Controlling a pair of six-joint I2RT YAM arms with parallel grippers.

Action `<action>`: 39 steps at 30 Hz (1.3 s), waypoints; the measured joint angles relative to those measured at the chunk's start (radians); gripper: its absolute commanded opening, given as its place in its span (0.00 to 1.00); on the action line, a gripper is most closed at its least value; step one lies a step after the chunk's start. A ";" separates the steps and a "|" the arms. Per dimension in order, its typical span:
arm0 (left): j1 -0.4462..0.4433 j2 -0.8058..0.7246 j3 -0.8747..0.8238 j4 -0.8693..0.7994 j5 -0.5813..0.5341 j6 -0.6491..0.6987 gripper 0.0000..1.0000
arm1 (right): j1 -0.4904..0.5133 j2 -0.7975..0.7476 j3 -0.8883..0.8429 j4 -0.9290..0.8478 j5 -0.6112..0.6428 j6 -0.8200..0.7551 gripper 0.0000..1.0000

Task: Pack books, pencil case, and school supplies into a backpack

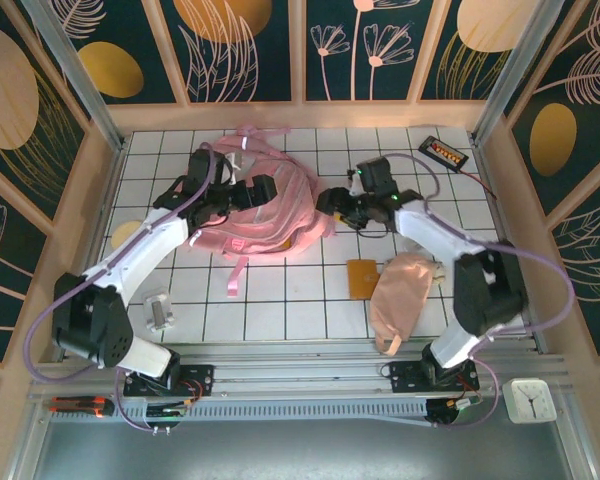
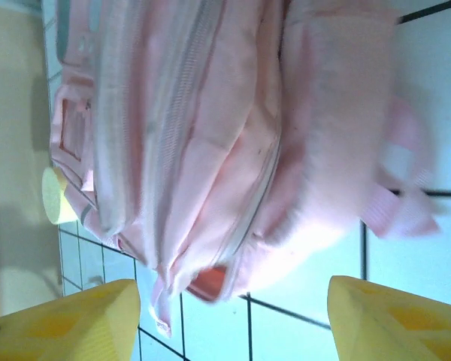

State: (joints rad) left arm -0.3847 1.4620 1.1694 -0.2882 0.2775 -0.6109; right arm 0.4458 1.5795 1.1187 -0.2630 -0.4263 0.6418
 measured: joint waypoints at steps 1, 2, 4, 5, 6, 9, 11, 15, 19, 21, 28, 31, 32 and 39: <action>0.000 -0.037 -0.026 0.002 -0.018 0.000 0.99 | 0.004 -0.053 -0.043 0.000 0.009 0.016 0.73; 0.000 -0.076 -0.058 0.004 -0.038 -0.002 0.99 | 0.014 -0.087 -0.072 0.000 0.011 0.027 0.77; 0.003 -0.152 -0.130 0.008 -0.081 -0.017 0.99 | 0.047 -0.101 -0.094 0.001 0.014 0.042 0.81; 0.006 -0.192 -0.175 0.016 -0.100 -0.035 0.99 | 0.074 -0.081 -0.093 0.005 0.013 0.047 0.83; 0.012 -0.224 -0.216 0.020 -0.111 -0.058 0.99 | 0.096 -0.058 -0.089 0.006 0.013 0.048 0.84; 0.069 -0.303 -0.358 0.045 -0.115 -0.143 0.99 | 0.172 0.065 -0.058 0.019 0.007 0.050 0.85; 0.117 -0.323 -0.432 0.057 -0.101 -0.195 0.99 | 0.201 0.144 -0.039 0.034 0.007 0.058 0.85; 0.179 -0.331 -0.497 0.061 -0.076 -0.250 0.99 | 0.195 0.255 0.005 0.066 0.018 0.089 0.85; 0.217 -0.357 -0.535 0.093 -0.068 -0.275 0.99 | 0.161 0.296 0.018 0.107 0.047 0.120 0.76; 0.239 -0.370 -0.560 0.126 -0.058 -0.286 0.98 | 0.135 0.298 0.018 0.125 0.068 0.129 0.59; 0.318 -0.325 -0.658 0.259 0.016 -0.353 0.90 | -0.016 0.298 0.028 0.214 0.061 0.123 0.29; 0.322 -0.284 -0.682 0.322 0.044 -0.384 0.83 | -0.048 0.307 0.066 0.212 0.056 0.101 0.47; 0.322 -0.271 -0.690 0.350 0.056 -0.394 0.81 | -0.050 0.307 0.073 0.211 0.052 0.091 0.51; 0.322 -0.154 -0.745 0.537 0.142 -0.484 0.76 | -0.026 0.275 0.051 0.183 0.071 0.055 0.73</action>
State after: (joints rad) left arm -0.0624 1.3079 0.4248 0.2485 0.4191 -1.0946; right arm 0.4202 1.8545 1.1694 -0.0795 -0.3550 0.6968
